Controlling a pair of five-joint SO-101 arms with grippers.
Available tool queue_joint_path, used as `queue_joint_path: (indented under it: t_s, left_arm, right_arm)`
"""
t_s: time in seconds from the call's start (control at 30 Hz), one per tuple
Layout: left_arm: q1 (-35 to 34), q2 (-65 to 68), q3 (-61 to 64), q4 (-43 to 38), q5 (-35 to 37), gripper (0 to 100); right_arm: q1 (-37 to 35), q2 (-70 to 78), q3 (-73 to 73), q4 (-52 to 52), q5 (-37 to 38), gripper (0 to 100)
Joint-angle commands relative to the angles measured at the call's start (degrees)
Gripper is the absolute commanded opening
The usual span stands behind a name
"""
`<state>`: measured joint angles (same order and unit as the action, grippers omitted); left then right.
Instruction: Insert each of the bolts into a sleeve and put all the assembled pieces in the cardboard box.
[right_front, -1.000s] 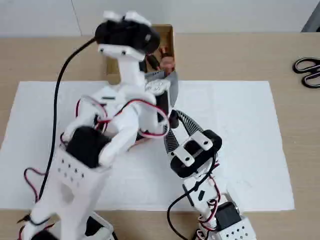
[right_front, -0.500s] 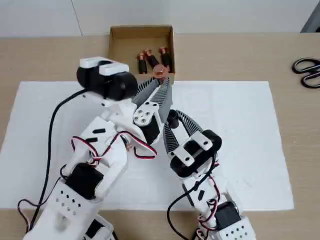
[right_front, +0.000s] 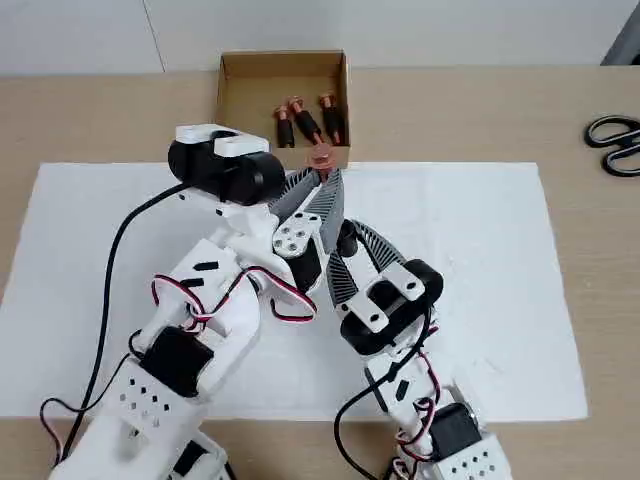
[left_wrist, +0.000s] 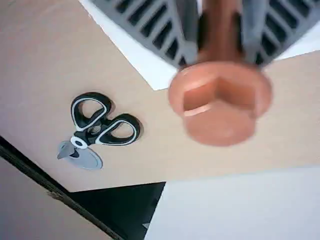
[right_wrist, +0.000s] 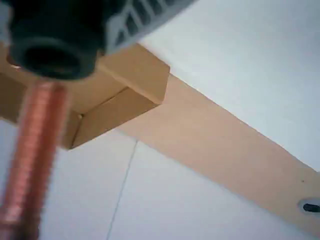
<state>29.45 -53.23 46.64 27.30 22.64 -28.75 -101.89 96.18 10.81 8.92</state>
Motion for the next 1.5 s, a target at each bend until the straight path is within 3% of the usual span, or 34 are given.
queue_joint_path:
  t_s: [0.0,0.2,0.43,0.63,0.9,1.07,1.33,1.47]
  left_arm:
    - [0.35,-1.67,-0.48,-1.67,-0.09,1]
    - [4.40,-1.76,1.10,3.69,-0.09,1]
    - [4.31,-1.76,1.80,6.42,-0.53,1]
    - [4.31,-1.85,5.32,12.31,-8.35,2]
    - [4.40,-1.85,5.23,12.92,-10.20,29]
    - [4.04,-1.85,2.33,12.66,-10.46,32]
    - [-10.02,-4.04,-16.13,12.92,-10.29,32]
    - [-13.45,-13.10,-12.97,15.03,-10.29,24]
  right_arm:
    - [-0.04,-1.54,0.26,-0.84,0.09,0.3]
    - [-0.04,-1.45,0.26,-0.84,0.09,0.3]
    - [0.13,-1.45,0.26,-0.84,0.09,0.3]
    - [0.31,-1.27,0.26,-0.84,0.09,0.3]
    - [0.40,-1.45,0.26,-0.84,0.18,0.3]
    - [0.40,-1.45,0.26,-0.84,0.18,0.3]
    - [0.57,-0.92,0.26,0.66,0.18,0.3]
    - [3.03,-1.54,0.26,6.29,-0.62,0.3]
